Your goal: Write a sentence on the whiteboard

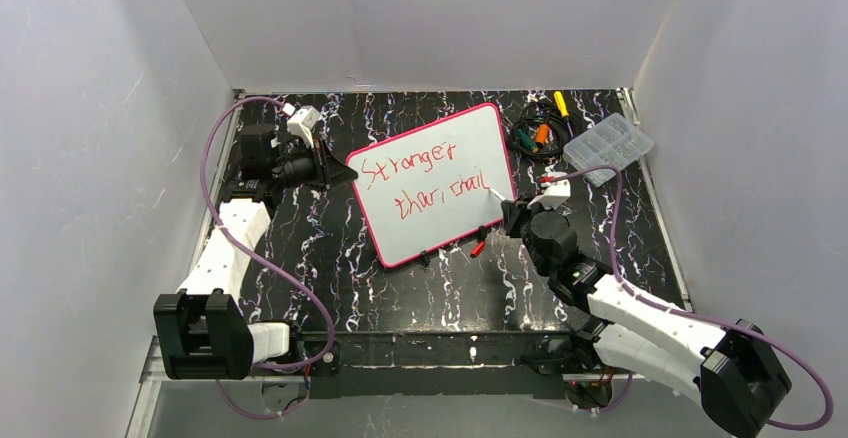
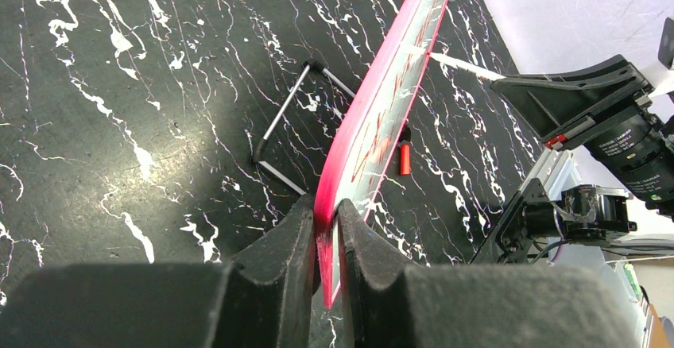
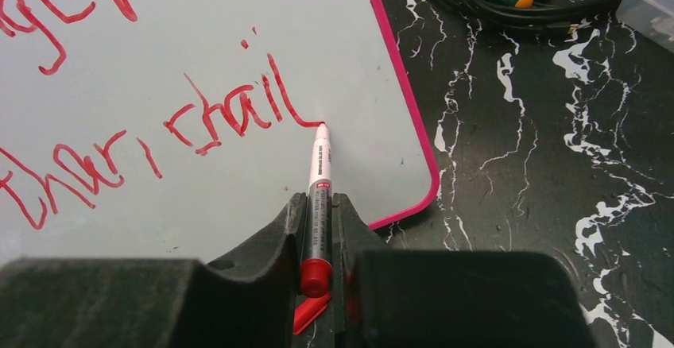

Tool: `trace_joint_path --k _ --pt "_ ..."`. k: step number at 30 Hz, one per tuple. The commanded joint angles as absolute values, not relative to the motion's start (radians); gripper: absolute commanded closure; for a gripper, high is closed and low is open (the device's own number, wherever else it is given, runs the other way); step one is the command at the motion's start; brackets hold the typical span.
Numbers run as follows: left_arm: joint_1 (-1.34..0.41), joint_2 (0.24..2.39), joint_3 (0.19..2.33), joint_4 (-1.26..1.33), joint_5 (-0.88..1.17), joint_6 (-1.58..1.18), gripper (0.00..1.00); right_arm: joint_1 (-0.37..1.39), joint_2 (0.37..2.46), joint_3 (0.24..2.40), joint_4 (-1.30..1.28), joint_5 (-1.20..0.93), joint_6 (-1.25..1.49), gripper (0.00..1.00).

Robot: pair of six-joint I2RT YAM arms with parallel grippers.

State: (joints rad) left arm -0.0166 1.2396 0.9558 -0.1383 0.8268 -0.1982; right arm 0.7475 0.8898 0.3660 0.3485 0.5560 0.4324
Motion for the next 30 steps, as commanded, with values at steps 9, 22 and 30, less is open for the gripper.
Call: trace_joint_path --k 9,22,30 --pt "-0.023 1.215 0.95 -0.149 0.83 -0.185 1.0 0.727 0.873 0.457 0.389 0.54 0.33 0.99" --pt "-0.023 1.217 0.948 -0.149 0.828 -0.183 1.0 0.682 0.902 0.446 0.429 0.463 0.339 0.99" --pt "-0.023 1.221 0.95 -0.149 0.828 -0.183 1.0 0.678 0.934 0.448 0.439 0.436 0.344 0.99"
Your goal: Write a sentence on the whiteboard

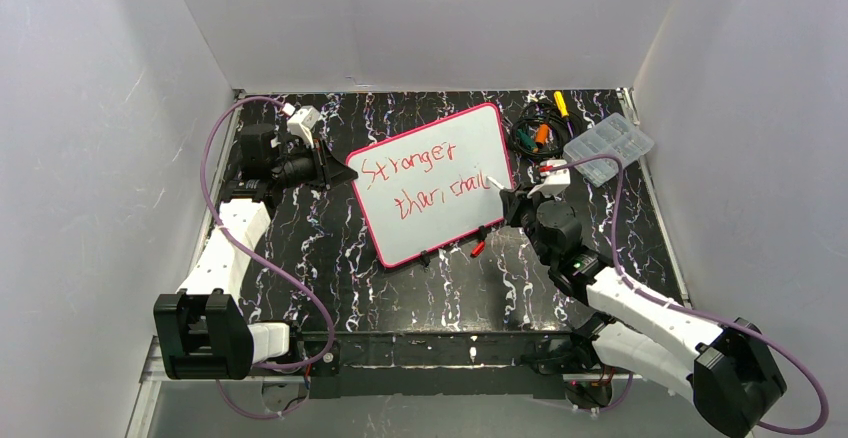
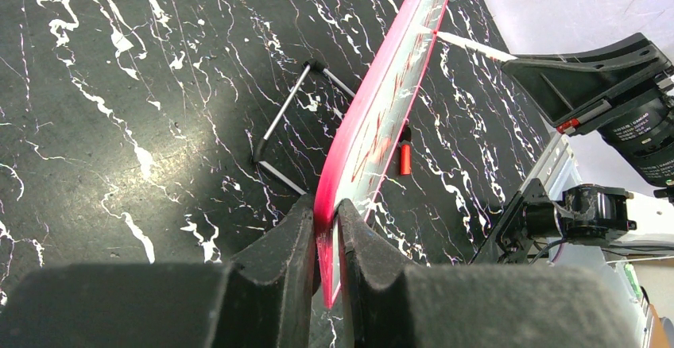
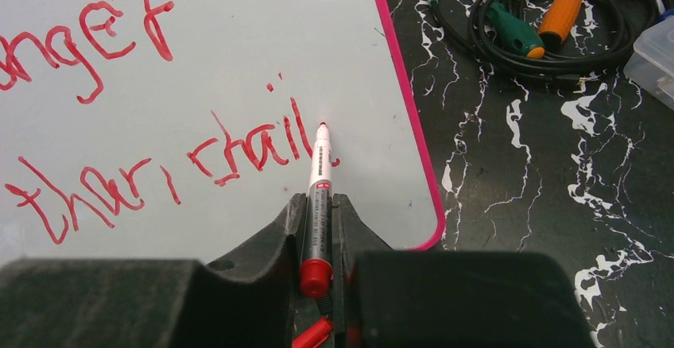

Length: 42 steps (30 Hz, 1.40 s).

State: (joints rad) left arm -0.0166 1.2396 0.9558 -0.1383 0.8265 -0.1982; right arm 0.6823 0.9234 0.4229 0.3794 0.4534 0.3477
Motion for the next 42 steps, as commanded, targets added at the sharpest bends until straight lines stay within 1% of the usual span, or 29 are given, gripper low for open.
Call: trace_joint_path --k 1,13,24,36,42 --pt "-0.023 1.221 0.95 -0.149 0.828 -0.183 1.0 0.678 0.936 0.448 0.439 0.442 0.345 0.99" --pt "-0.023 1.224 0.951 -0.149 0.828 -0.183 1.0 0.676 0.901 0.439 0.417 0.534 0.352 0.99" --pt "-0.022 1.223 0.949 -0.149 0.827 -0.183 1.0 0.674 0.952 0.463 0.499 0.467 0.323 0.99" --pt "-0.023 1.221 0.951 -0.149 0.828 -0.183 1.0 0.675 0.937 0.433 0.448 0.417 0.359 0.99" --pt "-0.023 1.222 0.949 -0.149 0.828 -0.183 1.0 0.676 0.926 0.407 0.399 0.426 0.404 0.99"
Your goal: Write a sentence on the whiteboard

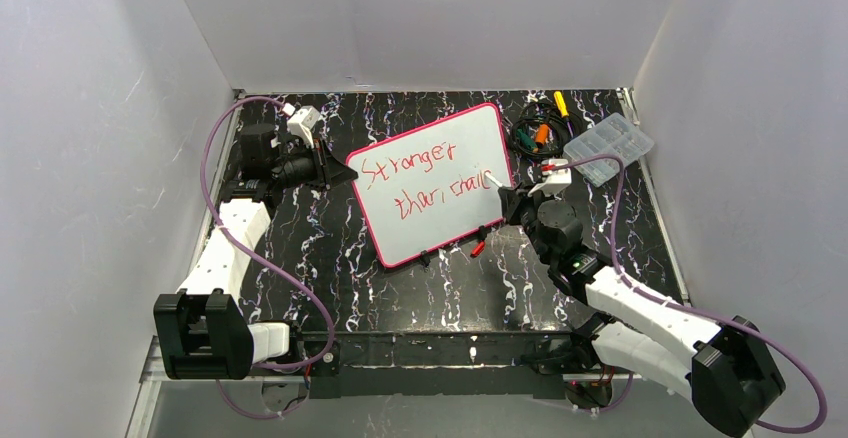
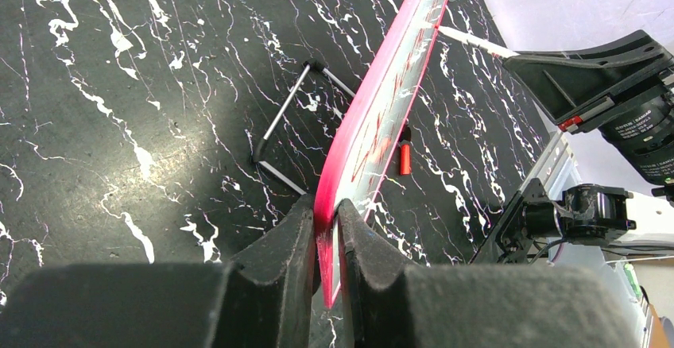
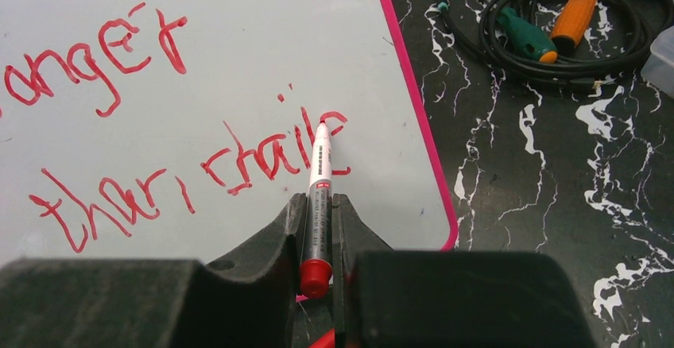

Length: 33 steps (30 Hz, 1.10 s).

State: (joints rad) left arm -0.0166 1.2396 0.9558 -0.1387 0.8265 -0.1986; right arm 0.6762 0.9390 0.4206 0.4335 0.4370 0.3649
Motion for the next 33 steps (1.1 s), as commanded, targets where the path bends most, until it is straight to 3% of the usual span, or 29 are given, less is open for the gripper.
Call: trace_joint_path --k 1,33 --pt "-0.023 1.221 0.95 -0.149 0.828 -0.183 1.0 0.676 0.929 0.405 0.392 0.426 0.41 0.99" --pt "-0.023 1.221 0.949 -0.149 0.825 -0.183 1.0 0.676 0.894 0.434 0.365 0.524 0.398 0.99"
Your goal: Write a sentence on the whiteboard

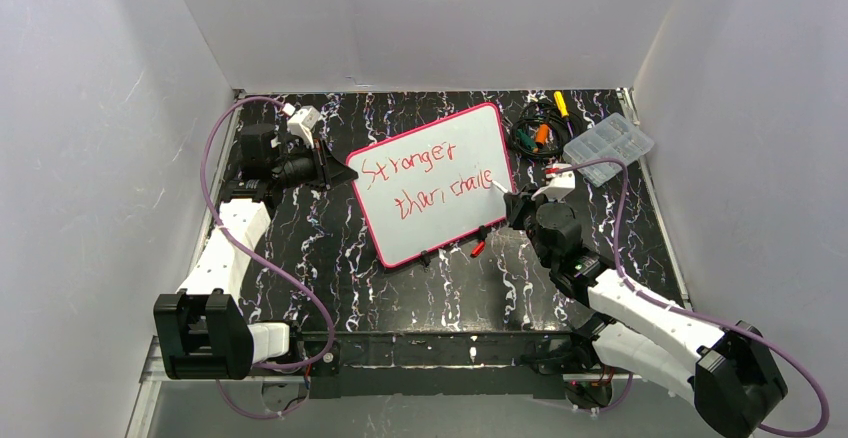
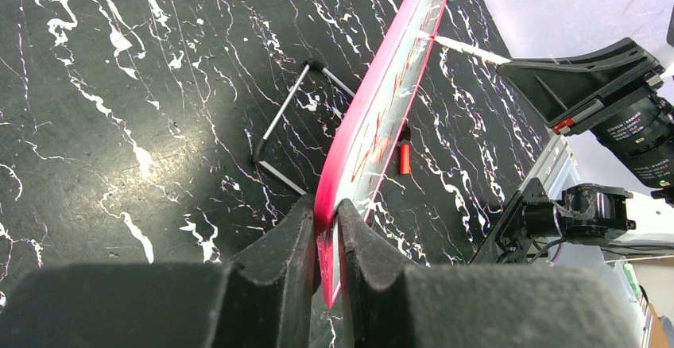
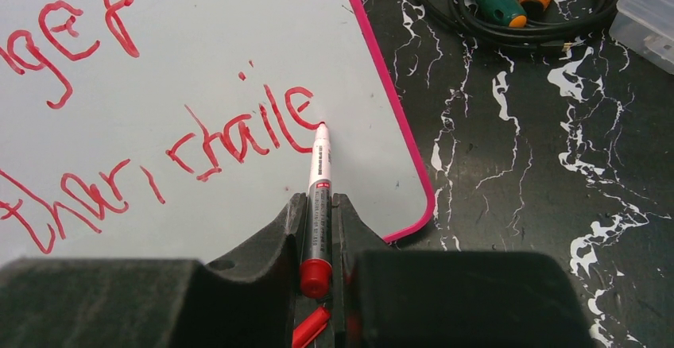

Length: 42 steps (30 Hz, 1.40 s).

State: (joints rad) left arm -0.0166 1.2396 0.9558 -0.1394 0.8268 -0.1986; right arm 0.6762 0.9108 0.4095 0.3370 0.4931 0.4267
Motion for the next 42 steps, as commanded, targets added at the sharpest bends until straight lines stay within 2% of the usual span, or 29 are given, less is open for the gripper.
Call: trace_joint_path --k 1,18,34,42 --pt "-0.023 1.223 0.95 -0.149 0.827 -0.183 1.0 0.676 0.894 0.439 0.375 0.524 0.392 0.99" --pt "-0.023 1.226 0.953 -0.149 0.828 -0.183 1.0 0.676 0.939 0.471 0.477 0.532 0.344 0.99" --pt "-0.023 1.228 0.953 -0.149 0.83 -0.184 1.0 0.676 0.907 0.405 0.35 0.514 0.428 0.99" --pt "-0.023 1.226 0.951 -0.149 0.83 -0.183 1.0 0.676 0.914 0.412 0.374 0.518 0.422 0.99"
